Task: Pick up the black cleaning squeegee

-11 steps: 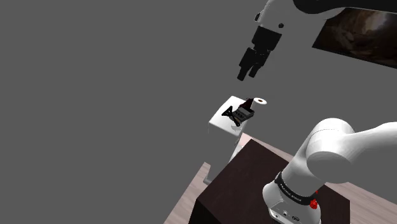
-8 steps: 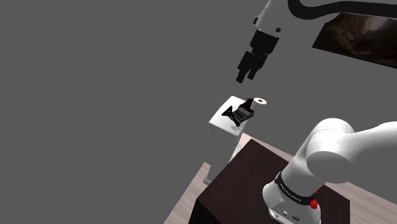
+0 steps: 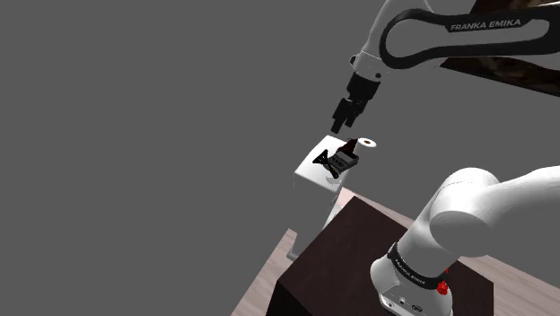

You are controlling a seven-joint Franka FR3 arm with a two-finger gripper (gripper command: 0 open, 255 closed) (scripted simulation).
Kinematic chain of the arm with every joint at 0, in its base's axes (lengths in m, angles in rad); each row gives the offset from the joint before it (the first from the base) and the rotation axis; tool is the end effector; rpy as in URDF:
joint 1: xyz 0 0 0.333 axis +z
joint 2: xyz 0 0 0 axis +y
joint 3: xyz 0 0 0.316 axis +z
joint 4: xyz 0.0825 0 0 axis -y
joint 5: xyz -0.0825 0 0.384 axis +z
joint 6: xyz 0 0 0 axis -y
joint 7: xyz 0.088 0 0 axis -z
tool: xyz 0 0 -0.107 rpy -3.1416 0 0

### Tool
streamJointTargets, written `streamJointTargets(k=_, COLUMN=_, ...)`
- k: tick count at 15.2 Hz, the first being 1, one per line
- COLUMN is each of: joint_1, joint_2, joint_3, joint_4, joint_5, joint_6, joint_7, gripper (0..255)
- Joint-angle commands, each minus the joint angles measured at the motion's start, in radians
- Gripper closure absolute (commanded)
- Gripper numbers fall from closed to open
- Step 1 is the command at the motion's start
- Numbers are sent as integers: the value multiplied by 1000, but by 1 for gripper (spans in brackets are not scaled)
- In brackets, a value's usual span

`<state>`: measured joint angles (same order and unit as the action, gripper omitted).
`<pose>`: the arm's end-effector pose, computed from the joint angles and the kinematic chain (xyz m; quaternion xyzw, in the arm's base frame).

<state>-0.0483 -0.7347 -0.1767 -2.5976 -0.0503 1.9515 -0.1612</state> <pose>0.3299 -0.0822 0.4884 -0.9985 0.0034 -0.0462 0.0278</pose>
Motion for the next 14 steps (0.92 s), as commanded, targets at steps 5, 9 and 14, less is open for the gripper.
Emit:
streamJointTargets(k=5, joint_1=-30, joint_2=145, joint_3=-93, joint_4=-47, joint_5=-52, joint_6=196, joint_7=-100, gripper=0)
streamJointTargets(k=9, joint_1=-41, joint_2=272, joint_3=-161, joint_4=-48, joint_5=-69, joint_6=327, joint_7=-173, gripper=0)
streamJointTargets(k=14, joint_1=-34, joint_2=459, joint_3=-249, joint_4=-16, joint_5=-45, joint_6=484, joint_7=-284, gripper=0)
